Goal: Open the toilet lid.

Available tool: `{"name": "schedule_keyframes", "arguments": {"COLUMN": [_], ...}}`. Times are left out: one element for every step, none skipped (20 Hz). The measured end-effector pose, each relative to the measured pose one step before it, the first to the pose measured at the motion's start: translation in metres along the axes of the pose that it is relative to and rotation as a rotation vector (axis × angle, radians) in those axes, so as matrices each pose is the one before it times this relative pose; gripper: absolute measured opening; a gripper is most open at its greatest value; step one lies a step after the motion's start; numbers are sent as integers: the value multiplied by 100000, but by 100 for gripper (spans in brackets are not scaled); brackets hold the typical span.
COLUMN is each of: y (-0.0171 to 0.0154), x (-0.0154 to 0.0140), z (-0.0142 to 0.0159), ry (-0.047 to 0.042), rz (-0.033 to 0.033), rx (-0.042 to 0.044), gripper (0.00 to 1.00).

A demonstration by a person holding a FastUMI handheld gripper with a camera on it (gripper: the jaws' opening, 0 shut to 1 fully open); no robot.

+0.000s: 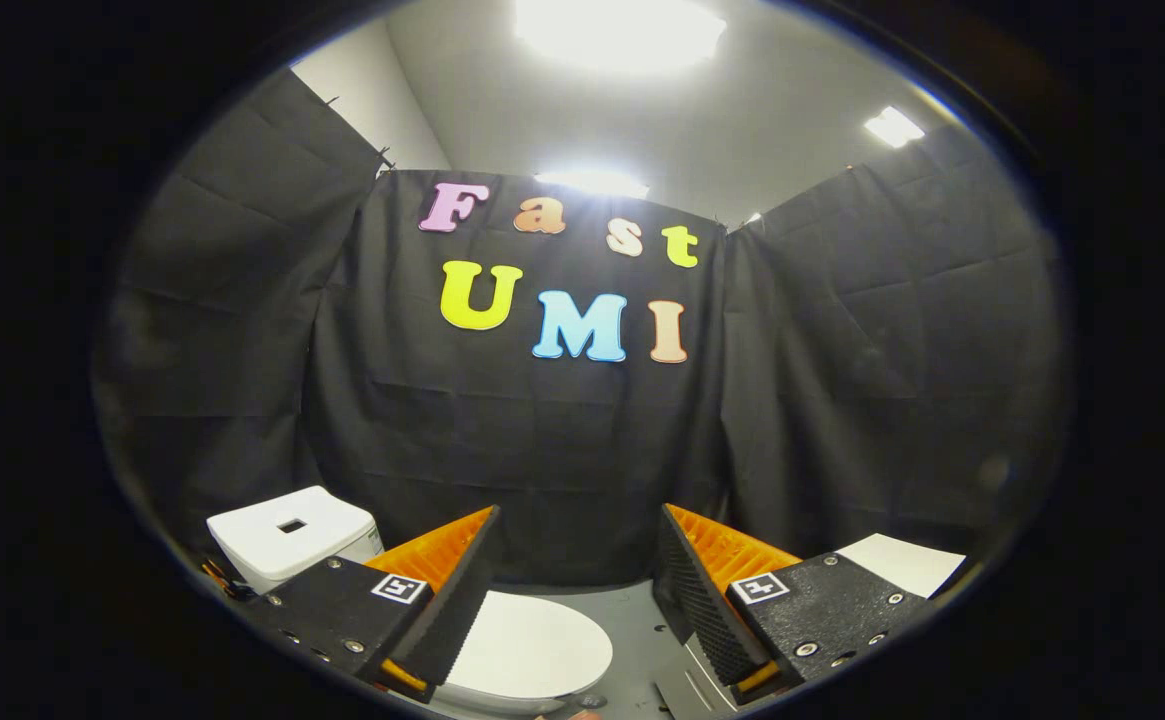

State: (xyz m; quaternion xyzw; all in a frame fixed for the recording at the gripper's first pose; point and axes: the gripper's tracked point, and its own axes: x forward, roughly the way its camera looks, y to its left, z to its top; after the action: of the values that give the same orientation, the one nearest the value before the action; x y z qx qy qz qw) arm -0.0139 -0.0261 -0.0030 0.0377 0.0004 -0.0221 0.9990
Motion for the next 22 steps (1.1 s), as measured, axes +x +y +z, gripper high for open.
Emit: {"name": "schedule_keyframes", "arguments": {"y": [-152, -36, -53, -89, 27, 328, 488, 372, 211, 95, -56, -98, -230, -233, -258, -283, -176, -87, -359, -373, -202, -209], "x": [109, 145, 112, 236, 198, 396, 351, 346, 474, 453, 402, 360, 362, 317, 288, 315, 360, 330, 322, 334, 226, 279], "z": [-207, -146, -242, -310, -787, -978, -1168, -1235, -1368, -1246, -1159, -1036, -1142, -1028, -1162, -977, -1030, -845, -1055, -871, -869, -951], "ry": [194, 190, -268, -231, 880, 1592, 2266, 2632, 3113, 2847, 2595, 2217, 2173, 2278, 2385, 1751, 1902, 1805, 2266, 1992, 2265, 2841], "rz": [-232, 105, 157, -106, 32, 865, 1308, 1040, 847, 424, -14, -393, -578, -463, -498, -421, 218, 232, -259, -193, 193, 637], "rx": [366, 829, 971, 1001, 1449, 1979, 2439, 2676, 2256, 1697, 1227, 699, 654, 910, 1183, 1487, 1590, 2069, 2468, 2803, 3264, 3916], "gripper": [95, 95, 94, 94, 95, 95, 95, 95, 95, 95, 95, 95, 95, 95, 95, 95, 95, 95, 94, 94, 94, 94]}}
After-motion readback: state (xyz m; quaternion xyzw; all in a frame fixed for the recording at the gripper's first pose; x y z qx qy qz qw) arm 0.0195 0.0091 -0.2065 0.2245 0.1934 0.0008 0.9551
